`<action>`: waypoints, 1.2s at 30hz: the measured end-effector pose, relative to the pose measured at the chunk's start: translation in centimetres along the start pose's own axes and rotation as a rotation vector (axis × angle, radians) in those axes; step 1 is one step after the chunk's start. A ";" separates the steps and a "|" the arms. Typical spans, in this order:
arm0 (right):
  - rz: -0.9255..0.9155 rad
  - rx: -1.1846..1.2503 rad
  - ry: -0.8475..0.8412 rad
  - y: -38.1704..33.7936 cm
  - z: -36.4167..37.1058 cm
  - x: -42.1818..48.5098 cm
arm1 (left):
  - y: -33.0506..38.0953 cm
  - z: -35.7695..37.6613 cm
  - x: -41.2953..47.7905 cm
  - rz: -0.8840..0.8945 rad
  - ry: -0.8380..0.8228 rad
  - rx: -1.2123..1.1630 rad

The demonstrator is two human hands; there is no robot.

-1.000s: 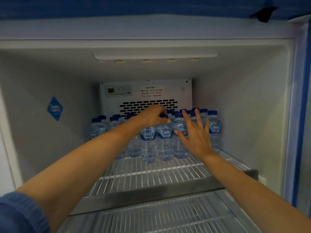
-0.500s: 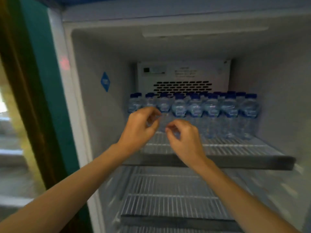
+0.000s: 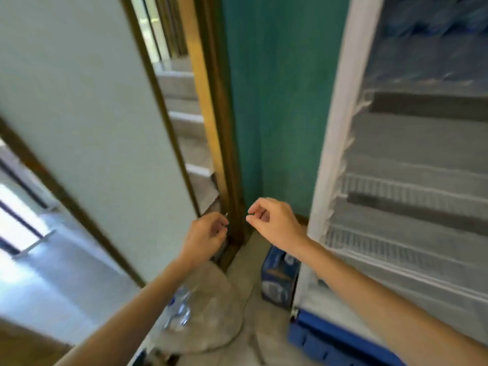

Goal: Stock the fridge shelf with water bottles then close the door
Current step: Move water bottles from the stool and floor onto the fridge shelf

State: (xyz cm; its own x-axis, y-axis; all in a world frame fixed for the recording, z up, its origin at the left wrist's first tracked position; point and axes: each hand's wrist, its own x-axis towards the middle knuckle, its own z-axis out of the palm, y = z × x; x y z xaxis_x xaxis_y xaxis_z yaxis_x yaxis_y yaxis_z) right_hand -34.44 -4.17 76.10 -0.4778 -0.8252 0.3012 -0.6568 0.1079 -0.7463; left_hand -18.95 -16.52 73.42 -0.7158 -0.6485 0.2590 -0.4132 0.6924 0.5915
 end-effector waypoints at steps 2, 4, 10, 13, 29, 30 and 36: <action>0.153 0.027 -0.149 1.0 6.6 -1.3 | -5.2 0.0 -3.6 -0.171 0.000 -0.027; 0.285 0.056 -0.261 2.3 12.4 -2.7 | -10.1 0.3 -6.8 -0.340 0.012 -0.038; 0.514 0.053 -0.532 7.6 26.3 -6.0 | -22.0 3.8 -14.4 -0.731 0.035 -0.062; 0.574 0.114 -0.624 10.1 32.8 -6.3 | -26.1 6.7 -16.6 -0.841 0.056 -0.136; 0.454 0.485 -0.553 18.7 49.6 -0.6 | -34.3 20.9 -16.1 -0.888 0.299 -0.369; 0.452 0.486 -0.543 18.9 49.9 -0.6 | -34.3 21.2 -15.9 -0.902 0.333 -0.385; 0.552 0.518 -0.412 18.7 48.0 -2.0 | -33.9 20.4 -16.0 -0.861 0.289 -0.433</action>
State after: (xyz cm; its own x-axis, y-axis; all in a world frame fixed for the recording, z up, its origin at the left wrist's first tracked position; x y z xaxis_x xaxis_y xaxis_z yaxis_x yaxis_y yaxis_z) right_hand -17.75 -27.12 33.07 -0.3345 -0.8753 -0.3492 0.0043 0.3691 -0.9294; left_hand -4.98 -23.15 33.69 -0.0826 -0.9657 -0.2461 -0.4443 -0.1854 0.8765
